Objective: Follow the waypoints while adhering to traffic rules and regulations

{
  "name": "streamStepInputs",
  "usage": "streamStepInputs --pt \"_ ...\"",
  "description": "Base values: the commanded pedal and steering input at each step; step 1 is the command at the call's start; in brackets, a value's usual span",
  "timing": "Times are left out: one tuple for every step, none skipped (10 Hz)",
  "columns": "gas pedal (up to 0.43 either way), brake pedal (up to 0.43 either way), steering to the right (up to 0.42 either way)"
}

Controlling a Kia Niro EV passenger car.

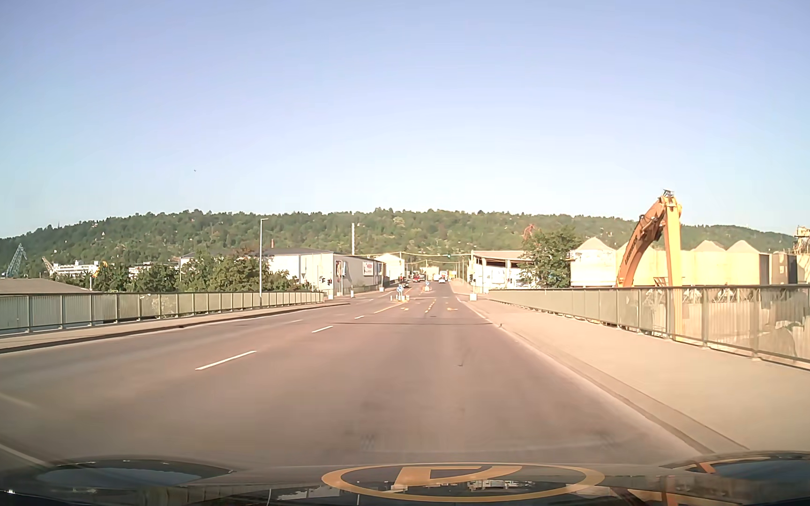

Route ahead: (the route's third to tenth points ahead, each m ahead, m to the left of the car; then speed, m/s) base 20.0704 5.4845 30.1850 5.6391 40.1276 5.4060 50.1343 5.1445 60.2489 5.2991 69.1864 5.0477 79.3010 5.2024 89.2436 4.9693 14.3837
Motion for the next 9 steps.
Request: streamStepInputs --pt "0.169 0.000 0.004" --pt "0.169 0.000 0.003" --pt "0.169 0.000 0.004" --pt "0.169 0.000 0.004" --pt "0.169 0.000 0.004" --pt "0.169 0.000 0.004" --pt "0.157 0.000 0.004" --pt "0.000 0.000 0.004" --pt "0.000 0.000 0.004"
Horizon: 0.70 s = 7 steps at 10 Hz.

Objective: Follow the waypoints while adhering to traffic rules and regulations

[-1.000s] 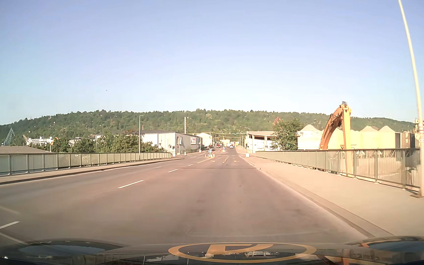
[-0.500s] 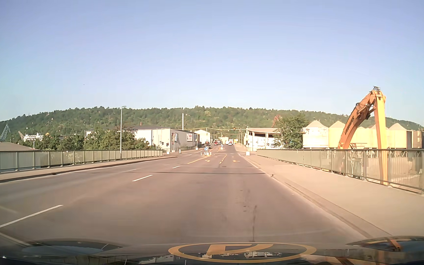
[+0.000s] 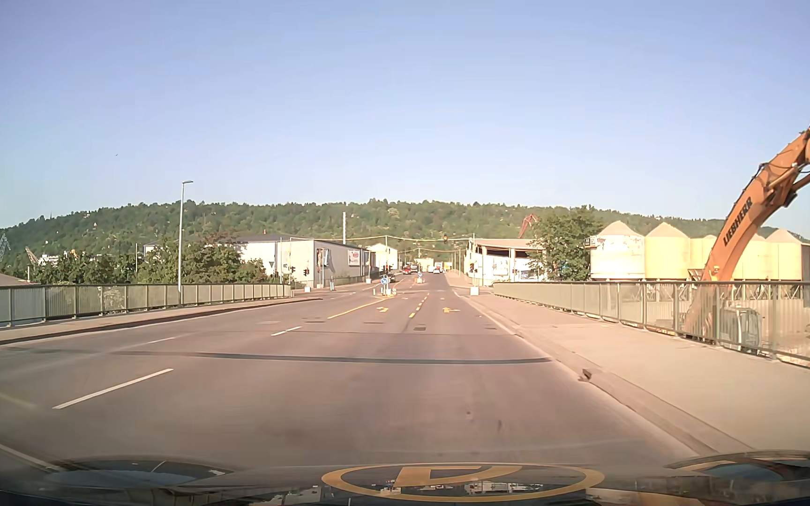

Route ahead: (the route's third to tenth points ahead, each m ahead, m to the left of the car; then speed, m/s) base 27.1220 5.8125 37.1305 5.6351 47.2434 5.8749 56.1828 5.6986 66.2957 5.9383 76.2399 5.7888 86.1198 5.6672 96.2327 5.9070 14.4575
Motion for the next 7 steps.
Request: streamStepInputs --pt "0.000 0.006 0.004" --pt "0.000 0.085 0.004" --pt "0.000 0.165 0.004" --pt "0.000 0.183 0.004" --pt "0.000 0.195 0.004" --pt "0.000 0.201 0.003" --pt "0.000 0.201 0.003"
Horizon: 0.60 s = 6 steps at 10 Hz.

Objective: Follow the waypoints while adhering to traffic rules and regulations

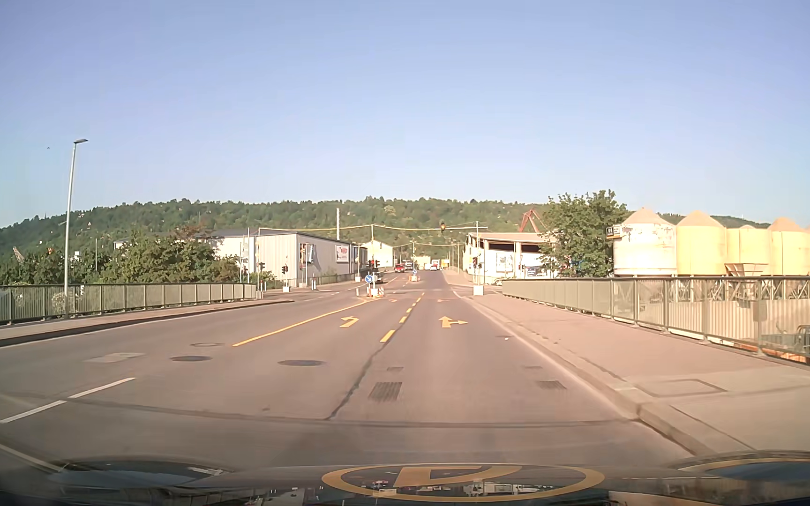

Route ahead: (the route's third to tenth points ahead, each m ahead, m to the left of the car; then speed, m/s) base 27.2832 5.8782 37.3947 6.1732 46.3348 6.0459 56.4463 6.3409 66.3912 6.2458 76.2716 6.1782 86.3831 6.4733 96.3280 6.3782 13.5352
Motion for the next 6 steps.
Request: streamStepInputs --pt "0.000 0.201 0.003" --pt "0.000 0.195 0.002" --pt "0.000 0.201 0.003" --pt "0.000 0.201 0.002" --pt "0.000 0.201 0.002" --pt "0.000 0.207 0.002"
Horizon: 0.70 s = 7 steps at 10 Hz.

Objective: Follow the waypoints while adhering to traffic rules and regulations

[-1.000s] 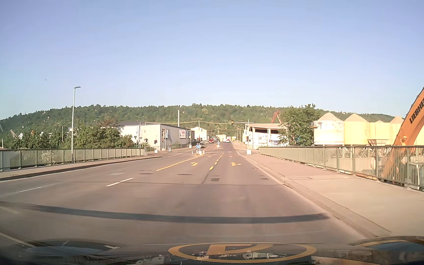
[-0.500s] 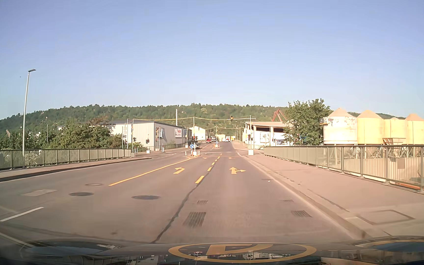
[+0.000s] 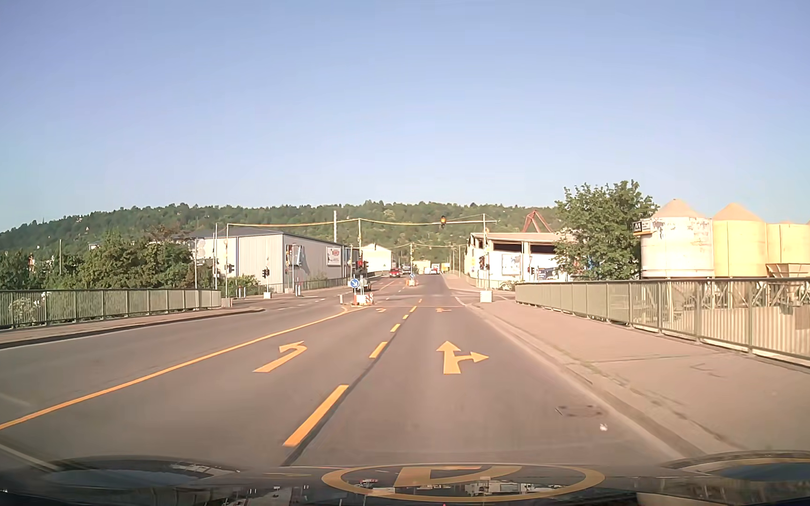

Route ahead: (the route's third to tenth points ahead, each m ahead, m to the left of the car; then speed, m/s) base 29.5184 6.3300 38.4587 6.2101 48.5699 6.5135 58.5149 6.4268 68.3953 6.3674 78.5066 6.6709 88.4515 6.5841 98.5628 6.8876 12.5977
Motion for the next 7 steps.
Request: streamStepInputs --pt "0.000 0.207 0.002" --pt "0.000 0.207 0.002" --pt "0.000 0.213 0.003" --pt "0.000 0.226 0.002" --pt "0.000 0.226 0.003" --pt "0.000 0.232 0.003" --pt "0.000 0.232 0.003"
